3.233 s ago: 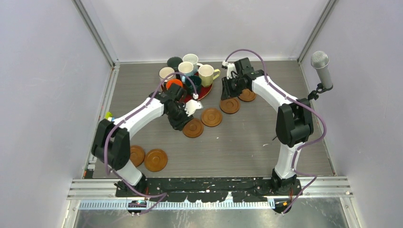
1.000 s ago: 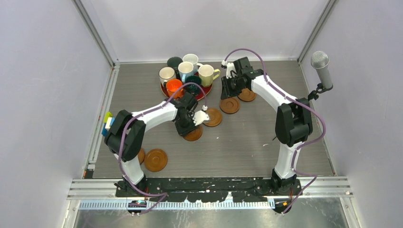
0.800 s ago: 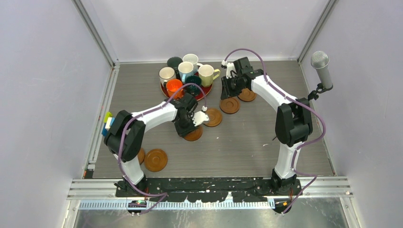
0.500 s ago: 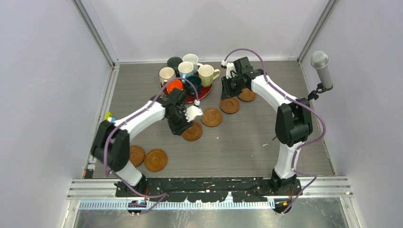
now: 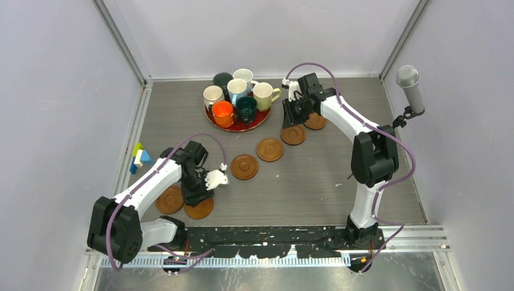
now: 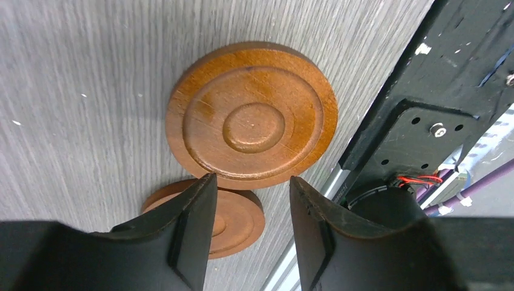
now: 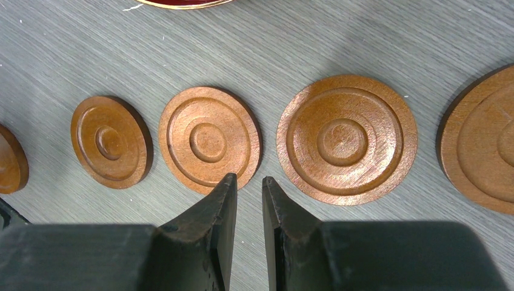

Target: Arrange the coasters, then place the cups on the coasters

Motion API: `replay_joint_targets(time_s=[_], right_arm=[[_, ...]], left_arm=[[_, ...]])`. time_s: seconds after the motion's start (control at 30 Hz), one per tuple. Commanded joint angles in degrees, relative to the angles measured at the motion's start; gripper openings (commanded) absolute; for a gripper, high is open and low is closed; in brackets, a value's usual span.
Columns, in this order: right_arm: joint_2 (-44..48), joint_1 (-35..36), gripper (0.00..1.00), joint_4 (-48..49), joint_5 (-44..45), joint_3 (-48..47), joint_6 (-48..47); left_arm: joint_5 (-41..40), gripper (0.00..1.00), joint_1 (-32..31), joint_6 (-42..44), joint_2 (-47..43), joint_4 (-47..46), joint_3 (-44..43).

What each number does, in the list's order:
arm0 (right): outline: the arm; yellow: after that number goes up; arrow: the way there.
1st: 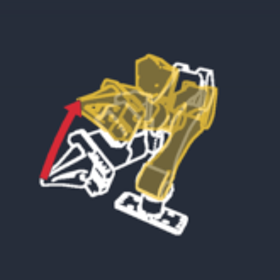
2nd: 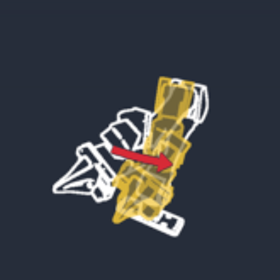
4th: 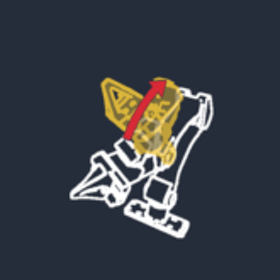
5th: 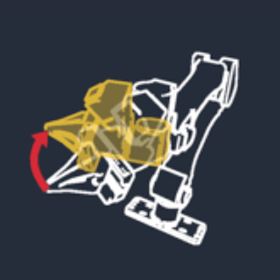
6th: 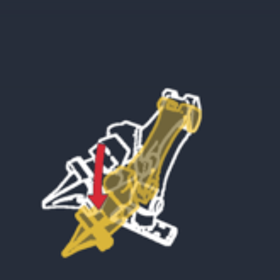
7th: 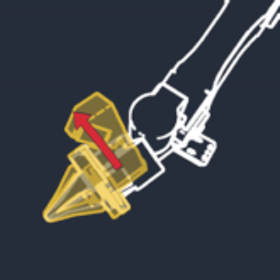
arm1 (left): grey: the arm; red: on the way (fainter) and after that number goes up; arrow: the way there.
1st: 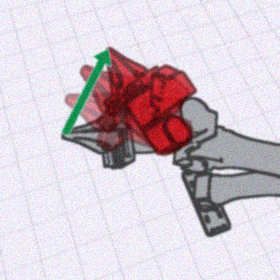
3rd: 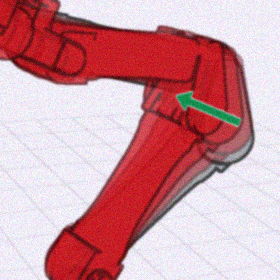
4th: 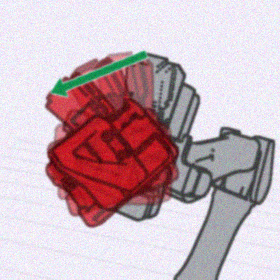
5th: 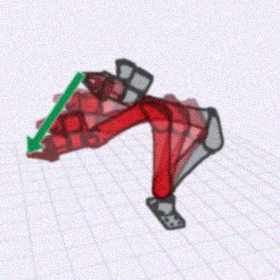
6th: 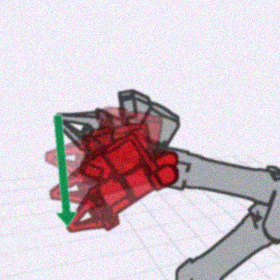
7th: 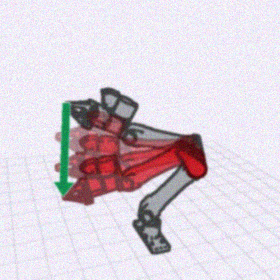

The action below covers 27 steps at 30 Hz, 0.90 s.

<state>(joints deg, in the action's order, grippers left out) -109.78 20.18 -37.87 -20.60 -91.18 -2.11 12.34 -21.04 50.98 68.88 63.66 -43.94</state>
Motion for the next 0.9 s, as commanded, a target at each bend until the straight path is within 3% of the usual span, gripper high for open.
replay_joint_targets(time_s=[0.0, 0.27, 0.4, 0.6, 0.87], right_arm=[[1.7, 0.2, 0.27, 0.4, -0.1, -1.4, -0.3], [1.7, 0.3, 0.27, 0.5, 0.7, -1.1, -0.5], [1.8, 0.2, 0.28, 0.5, 1.1, -0.8, -0.7], [1.5, 0.2, 0.27, 0.6, 1.3, -0.8, -0.6], [0.3, 0.2, 0.27, 0.6, 1.7, -2.4, -0.2]], left_arm=[[-2.8, 0.50, -0.1, -0.5, -0.1, -2.3, 1.2], [-2.9, 0.45, -0.6, -5.2, 6.1, -8.0, 1.9], [-3.7, 0.40, -4.4, -8.2, 6.8, -10.0, 3.8], [-2.7, 0.33, -5.6, -10.4, 8.3, -9.2, 3.2], [-7.9, 0.34, -5.6, -10.9, 10.7, -12.4, 1.5]])
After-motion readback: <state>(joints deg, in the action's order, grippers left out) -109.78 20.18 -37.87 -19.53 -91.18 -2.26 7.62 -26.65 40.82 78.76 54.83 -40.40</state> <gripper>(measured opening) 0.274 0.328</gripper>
